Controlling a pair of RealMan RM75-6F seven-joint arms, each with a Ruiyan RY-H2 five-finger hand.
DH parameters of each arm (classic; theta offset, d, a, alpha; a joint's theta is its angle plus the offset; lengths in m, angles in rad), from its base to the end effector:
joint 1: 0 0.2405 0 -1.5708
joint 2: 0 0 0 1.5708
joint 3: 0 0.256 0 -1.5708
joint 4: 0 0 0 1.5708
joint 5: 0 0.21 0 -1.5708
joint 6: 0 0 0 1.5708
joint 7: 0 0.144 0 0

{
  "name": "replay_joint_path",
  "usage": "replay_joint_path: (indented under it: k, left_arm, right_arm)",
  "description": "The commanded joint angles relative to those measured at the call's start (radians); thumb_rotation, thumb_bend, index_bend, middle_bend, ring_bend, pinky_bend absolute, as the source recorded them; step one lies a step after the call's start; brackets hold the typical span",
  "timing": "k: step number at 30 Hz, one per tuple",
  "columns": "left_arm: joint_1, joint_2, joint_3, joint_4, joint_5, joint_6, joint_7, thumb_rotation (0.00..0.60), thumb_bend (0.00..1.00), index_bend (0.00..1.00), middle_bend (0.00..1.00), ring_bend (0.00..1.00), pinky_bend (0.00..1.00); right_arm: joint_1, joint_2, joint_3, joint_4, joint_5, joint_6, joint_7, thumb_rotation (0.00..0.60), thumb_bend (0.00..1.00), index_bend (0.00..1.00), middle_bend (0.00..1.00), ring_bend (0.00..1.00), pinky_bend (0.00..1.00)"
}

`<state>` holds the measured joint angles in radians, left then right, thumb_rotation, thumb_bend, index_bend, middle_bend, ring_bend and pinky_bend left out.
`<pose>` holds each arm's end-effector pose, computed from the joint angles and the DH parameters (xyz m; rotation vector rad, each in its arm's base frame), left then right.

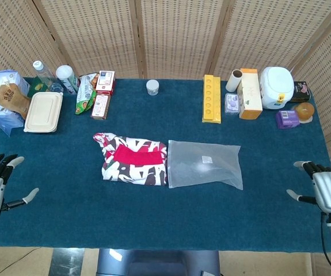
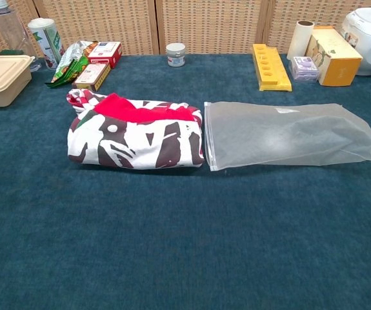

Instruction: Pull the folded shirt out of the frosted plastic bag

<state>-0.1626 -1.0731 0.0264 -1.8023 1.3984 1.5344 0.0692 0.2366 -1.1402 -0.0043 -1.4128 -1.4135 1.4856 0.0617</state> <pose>-0.2811 0.1840 0.1583 -1.3447 -0.9816 -0.9344 -0.3315 -0.2247 0.1744 1.4291 -0.7757 0.8659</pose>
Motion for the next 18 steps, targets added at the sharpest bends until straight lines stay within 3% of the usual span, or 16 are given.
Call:
replay_joint_path:
  k: [1, 18]
  left_arm:
    - [0.052, -0.025, 0.028, -0.002, 0.022, 0.041, -0.005, 0.335, 0.19, 0.18, 0.15, 0.05, 0.20]
    - [0.078, -0.054, 0.004, -0.013, 0.089, 0.038, -0.023, 0.337, 0.19, 0.19, 0.16, 0.07, 0.20]
  right_arm:
    - [-0.052, 0.002, 0.007, -0.039, 0.027, 0.035, -0.007, 0.468, 0.14, 0.34, 0.42, 0.48, 0.54]
    - [-0.138, 0.001, 0.016, -0.061, -0.008, 0.077, -0.014, 0.469, 0.14, 0.42, 0.44, 0.47, 0.53]
